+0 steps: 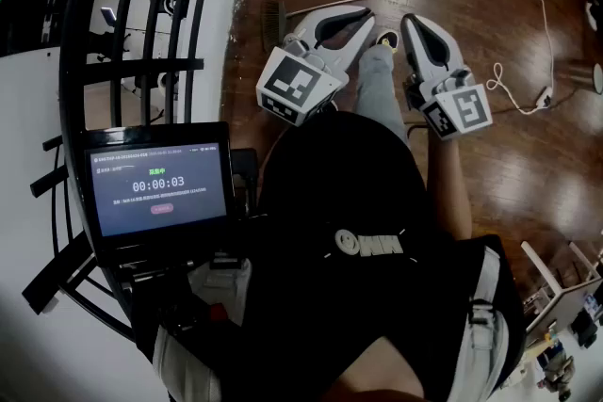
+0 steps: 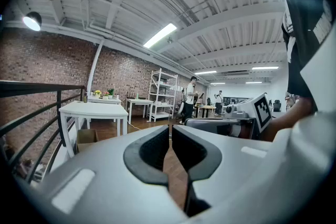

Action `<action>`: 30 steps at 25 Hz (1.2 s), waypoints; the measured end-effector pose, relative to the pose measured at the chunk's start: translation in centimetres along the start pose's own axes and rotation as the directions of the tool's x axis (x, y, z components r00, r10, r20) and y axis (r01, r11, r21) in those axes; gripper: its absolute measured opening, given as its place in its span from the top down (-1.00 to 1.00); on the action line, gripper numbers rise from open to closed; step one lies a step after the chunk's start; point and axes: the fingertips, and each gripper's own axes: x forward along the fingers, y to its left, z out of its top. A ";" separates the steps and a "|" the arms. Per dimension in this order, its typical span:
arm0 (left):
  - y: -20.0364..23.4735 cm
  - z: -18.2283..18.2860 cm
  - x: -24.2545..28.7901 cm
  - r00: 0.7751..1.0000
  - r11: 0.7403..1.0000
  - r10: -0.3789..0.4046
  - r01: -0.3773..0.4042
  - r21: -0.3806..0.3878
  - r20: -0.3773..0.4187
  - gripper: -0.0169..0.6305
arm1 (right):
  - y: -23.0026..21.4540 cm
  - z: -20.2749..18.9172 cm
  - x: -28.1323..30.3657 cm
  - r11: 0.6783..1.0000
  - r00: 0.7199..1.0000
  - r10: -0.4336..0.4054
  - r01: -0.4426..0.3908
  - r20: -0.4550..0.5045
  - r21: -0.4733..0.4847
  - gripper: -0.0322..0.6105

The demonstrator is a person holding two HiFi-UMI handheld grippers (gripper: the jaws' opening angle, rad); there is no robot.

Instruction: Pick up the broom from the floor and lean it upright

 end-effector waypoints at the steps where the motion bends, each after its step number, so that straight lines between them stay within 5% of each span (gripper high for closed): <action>1: 0.5 0.0 0.4 1.000 1.000 0.009 -0.009 0.012 -0.001 0.83 | -0.6 0.2 0.4 1.000 1.000 0.004 -0.004 0.001 -0.008 0.89; 5: 4.0 -0.3 4.8 0.999 0.999 0.036 -0.035 0.037 -0.027 0.81 | -5.8 1.4 4.1 0.999 0.999 0.037 -0.037 0.032 0.017 0.89; 10: 11.2 0.3 16.6 0.993 0.999 0.036 -0.032 0.036 -0.114 0.78 | -19.4 2.9 10.9 0.998 1.000 0.026 -0.026 -0.006 0.064 0.89; 16: 15.3 1.9 21.6 0.990 0.996 0.083 -0.087 -0.027 -0.116 0.73 | -23.5 4.1 14.9 0.994 0.995 0.089 -0.086 -0.046 0.065 0.89; 21: 23.9 -0.8 31.1 0.980 0.990 0.139 -0.133 0.048 -0.146 0.75 | -32.0 1.6 22.7 0.992 0.986 0.122 -0.120 -0.110 0.026 0.89; 26: 29.2 -2.2 35.2 0.976 0.982 0.085 -0.047 0.184 -0.202 0.63 | -35.5 1.7 30.0 0.978 0.977 0.178 -0.189 -0.117 -0.091 0.89; 30: 35.1 -10.0 40.4 0.954 0.986 0.052 -0.003 0.165 -0.295 0.48 | -41.7 -4.2 34.9 0.976 0.970 0.168 -0.189 -0.179 -0.111 0.89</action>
